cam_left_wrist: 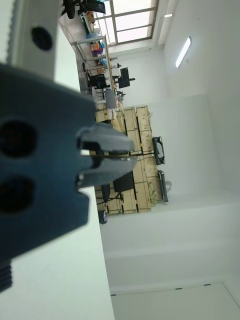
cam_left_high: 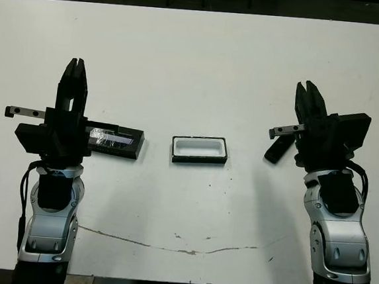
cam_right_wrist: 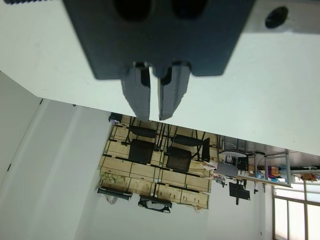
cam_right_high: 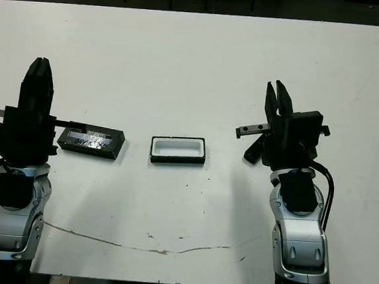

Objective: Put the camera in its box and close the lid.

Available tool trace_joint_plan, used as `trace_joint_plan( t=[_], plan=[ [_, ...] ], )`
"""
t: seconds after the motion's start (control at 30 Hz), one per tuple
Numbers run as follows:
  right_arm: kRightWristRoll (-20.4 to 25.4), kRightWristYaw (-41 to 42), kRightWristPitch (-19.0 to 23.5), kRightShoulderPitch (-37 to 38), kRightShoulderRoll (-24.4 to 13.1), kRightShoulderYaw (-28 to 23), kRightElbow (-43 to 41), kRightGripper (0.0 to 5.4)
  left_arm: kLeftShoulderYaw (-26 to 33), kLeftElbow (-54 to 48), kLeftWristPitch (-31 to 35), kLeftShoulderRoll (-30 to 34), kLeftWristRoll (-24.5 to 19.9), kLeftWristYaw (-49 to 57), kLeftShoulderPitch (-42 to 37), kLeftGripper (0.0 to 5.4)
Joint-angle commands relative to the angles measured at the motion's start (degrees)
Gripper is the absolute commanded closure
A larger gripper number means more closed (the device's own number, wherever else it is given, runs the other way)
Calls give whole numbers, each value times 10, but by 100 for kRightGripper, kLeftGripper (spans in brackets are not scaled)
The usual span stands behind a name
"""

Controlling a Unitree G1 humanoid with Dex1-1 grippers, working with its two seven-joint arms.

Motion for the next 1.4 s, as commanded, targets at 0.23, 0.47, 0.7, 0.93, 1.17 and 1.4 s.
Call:
trace_joint_plan(
  t=[0.23, 0.47, 0.7, 0.93, 1.17, 1.4],
  plan=[
    [1, 12, 20, 5, -15, -3, 4, 540, -3, 5, 2, 2, 3, -1, 2, 538],
    [18, 64, 26, -41, -73, -27, 27, 540, 0, -2, 6, -2, -2, 3, 11, 538],
    [2, 158, 24, -251, -209, -37, 223, 540, -2, -1, 4, -1, 0, 2, 9, 538],
    [-109, 247, -93, -452, -274, 79, 545, 540, -8, 7, -8, -4, 2, 2, 7, 538],
    [-179, 288, -183, -560, -235, 160, 808, 540, -3, 9, -11, -2, 4, 5, 7, 538],
    [-212, 343, -179, -576, -199, 206, 876, 540, -4, 6, -10, -2, 4, 5, 7, 538]
  ],
)
